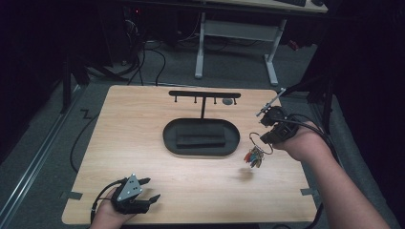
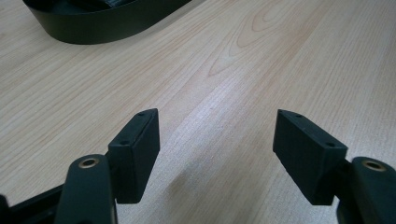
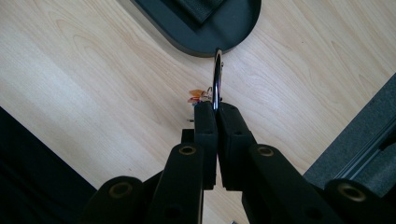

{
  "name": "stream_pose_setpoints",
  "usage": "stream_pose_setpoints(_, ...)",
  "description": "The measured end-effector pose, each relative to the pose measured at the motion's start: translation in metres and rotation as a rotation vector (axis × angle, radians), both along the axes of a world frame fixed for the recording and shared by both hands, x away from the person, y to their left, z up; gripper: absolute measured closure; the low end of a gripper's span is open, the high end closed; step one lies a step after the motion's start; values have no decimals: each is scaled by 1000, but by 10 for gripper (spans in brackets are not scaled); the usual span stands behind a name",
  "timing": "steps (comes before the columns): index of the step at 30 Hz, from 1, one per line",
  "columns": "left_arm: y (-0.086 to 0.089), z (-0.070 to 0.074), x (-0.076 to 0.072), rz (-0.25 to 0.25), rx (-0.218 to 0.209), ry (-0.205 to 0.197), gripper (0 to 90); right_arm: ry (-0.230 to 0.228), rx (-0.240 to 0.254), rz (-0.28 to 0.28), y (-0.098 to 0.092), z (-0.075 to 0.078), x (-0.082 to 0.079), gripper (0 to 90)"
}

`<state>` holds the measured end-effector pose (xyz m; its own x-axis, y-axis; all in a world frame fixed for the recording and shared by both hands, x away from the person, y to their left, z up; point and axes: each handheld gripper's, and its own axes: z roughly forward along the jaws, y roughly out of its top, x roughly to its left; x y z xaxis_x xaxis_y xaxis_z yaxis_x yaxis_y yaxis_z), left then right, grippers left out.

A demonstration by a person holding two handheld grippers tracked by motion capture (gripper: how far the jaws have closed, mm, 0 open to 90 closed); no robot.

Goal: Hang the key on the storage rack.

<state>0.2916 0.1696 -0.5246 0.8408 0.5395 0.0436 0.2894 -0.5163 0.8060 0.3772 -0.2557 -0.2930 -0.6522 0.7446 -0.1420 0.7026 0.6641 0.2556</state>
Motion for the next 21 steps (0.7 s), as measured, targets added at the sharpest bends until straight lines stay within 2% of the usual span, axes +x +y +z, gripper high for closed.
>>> stream_pose_setpoints(11,1,-1,0,5,-5,5,323,-19,5,5,10,5,6,879)
stream_pose_setpoints(13,1,0,0,5,-5,4,323,-25,8,27,13,4,10,879)
stream_pose_setpoints(21,5,-1,1,15,-11,5,323,-41,15,36,25,6,27,880)
